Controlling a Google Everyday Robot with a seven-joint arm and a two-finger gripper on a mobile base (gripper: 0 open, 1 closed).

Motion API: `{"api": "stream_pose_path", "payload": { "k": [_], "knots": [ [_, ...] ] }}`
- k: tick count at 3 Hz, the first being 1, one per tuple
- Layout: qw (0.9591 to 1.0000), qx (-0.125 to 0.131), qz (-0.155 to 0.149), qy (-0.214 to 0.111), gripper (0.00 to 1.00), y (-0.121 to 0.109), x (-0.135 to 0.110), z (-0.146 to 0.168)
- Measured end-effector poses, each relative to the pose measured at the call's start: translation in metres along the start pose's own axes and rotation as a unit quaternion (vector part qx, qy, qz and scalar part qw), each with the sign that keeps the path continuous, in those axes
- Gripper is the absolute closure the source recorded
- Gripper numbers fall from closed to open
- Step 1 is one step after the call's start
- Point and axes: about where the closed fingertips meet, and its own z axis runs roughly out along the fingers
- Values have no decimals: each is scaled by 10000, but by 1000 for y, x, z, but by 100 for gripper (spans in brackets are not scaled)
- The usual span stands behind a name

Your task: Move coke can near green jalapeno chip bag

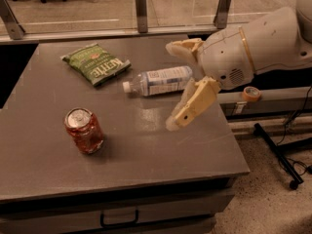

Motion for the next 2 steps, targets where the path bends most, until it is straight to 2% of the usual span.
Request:
{"api": "stream_pose_path", "payload": {
  "k": [1,2],
  "knots": [
    [9999,-19,-142,-15,0,2,-3,4],
    [9997,-168,-46,-182,0,10,0,27]
  ]
}}
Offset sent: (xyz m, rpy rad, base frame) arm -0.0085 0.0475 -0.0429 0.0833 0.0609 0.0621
